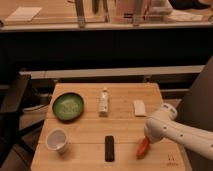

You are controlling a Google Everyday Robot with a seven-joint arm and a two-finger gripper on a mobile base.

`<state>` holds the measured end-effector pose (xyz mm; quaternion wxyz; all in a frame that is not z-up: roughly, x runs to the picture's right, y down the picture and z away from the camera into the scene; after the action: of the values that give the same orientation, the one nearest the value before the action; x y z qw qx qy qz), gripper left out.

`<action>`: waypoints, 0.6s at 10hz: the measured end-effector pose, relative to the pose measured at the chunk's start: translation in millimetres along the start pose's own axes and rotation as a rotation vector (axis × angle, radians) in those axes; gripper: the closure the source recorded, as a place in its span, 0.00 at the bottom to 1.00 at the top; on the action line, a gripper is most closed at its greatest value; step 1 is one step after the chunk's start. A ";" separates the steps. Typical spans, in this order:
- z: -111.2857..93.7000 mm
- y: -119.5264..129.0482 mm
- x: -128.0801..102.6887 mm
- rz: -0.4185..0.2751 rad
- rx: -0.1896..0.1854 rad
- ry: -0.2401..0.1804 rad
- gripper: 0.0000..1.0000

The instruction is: Place the pepper in the ceramic cup

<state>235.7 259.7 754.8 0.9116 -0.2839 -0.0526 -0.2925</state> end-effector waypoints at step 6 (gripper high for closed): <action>-27.0 -37.9 -0.5 -0.041 0.008 0.053 1.00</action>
<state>212.0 219.8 750.6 0.9077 -0.2711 -0.0352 -0.3183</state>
